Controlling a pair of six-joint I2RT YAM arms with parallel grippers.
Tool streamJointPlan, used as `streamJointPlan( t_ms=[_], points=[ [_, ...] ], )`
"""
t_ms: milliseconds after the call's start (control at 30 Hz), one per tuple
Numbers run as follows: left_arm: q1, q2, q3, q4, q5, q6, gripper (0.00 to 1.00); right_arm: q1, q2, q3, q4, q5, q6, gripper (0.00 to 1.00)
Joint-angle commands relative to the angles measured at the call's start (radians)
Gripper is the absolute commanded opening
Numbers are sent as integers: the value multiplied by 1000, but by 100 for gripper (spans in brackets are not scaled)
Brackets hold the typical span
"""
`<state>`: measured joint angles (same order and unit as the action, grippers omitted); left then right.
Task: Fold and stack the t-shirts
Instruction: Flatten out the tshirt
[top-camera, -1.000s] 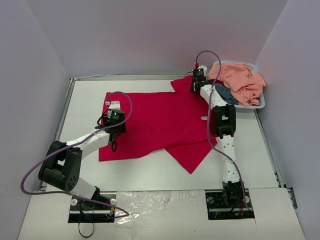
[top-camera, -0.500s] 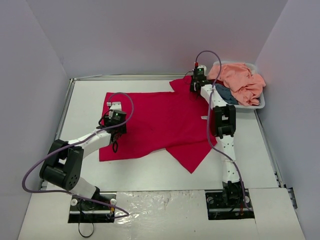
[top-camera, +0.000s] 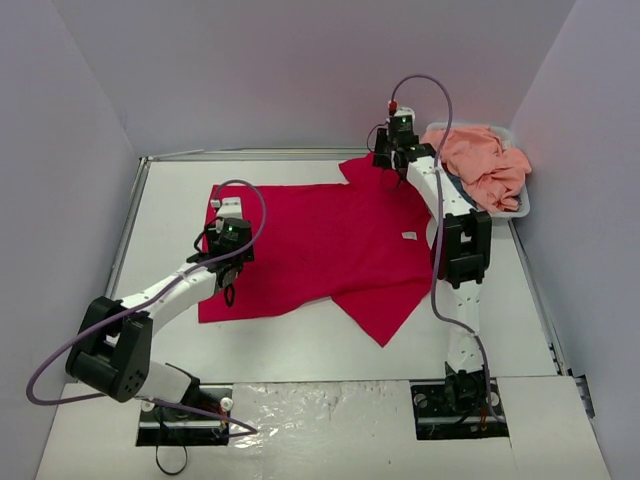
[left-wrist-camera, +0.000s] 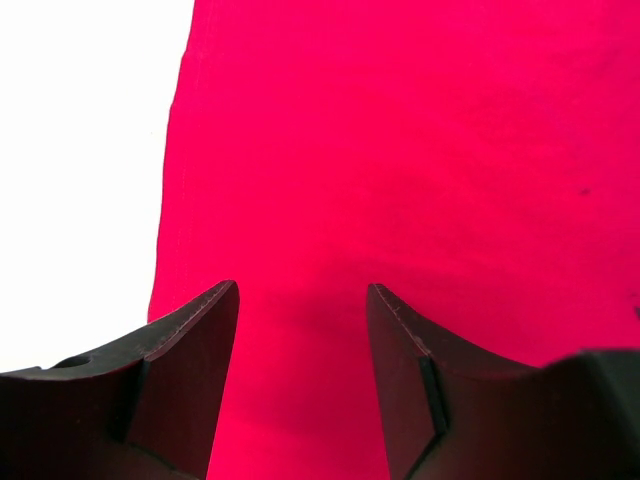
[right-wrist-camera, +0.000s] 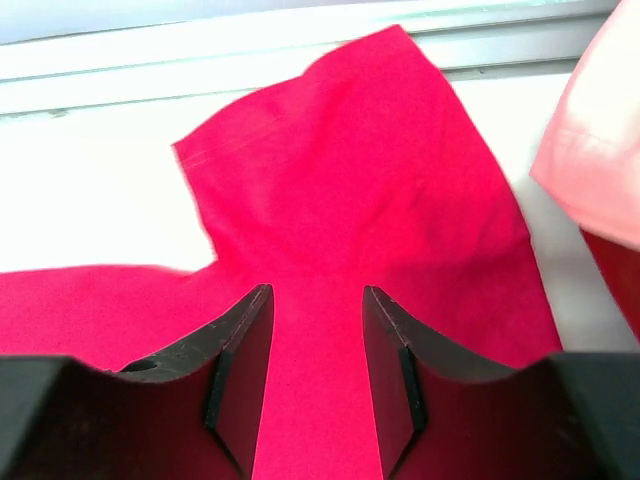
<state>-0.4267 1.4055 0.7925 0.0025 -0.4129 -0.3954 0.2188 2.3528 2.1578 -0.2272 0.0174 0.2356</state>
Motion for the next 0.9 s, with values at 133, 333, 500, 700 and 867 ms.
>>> streamJointPlan(
  t_ms=[133, 333, 500, 700, 867],
  points=[
    [-10, -69, 2, -51, -21, -17, 53, 128, -260, -257, -3, 33, -18, 37],
    [-17, -141, -38, -58, -10, -36, 52, 264, -521, -591, 28, 96, -12, 36],
    [-18, -168, -58, -68, -15, -40, 53, 367, -744, -861, 25, 163, 22, 35],
    [-23, -165, -87, -49, -15, -37, 53, 478, -972, -1064, -20, 184, 109, 31],
    [-27, -136, -101, -24, -9, -40, 53, 557, -1026, -1184, -84, 200, 151, 30]
  ],
)
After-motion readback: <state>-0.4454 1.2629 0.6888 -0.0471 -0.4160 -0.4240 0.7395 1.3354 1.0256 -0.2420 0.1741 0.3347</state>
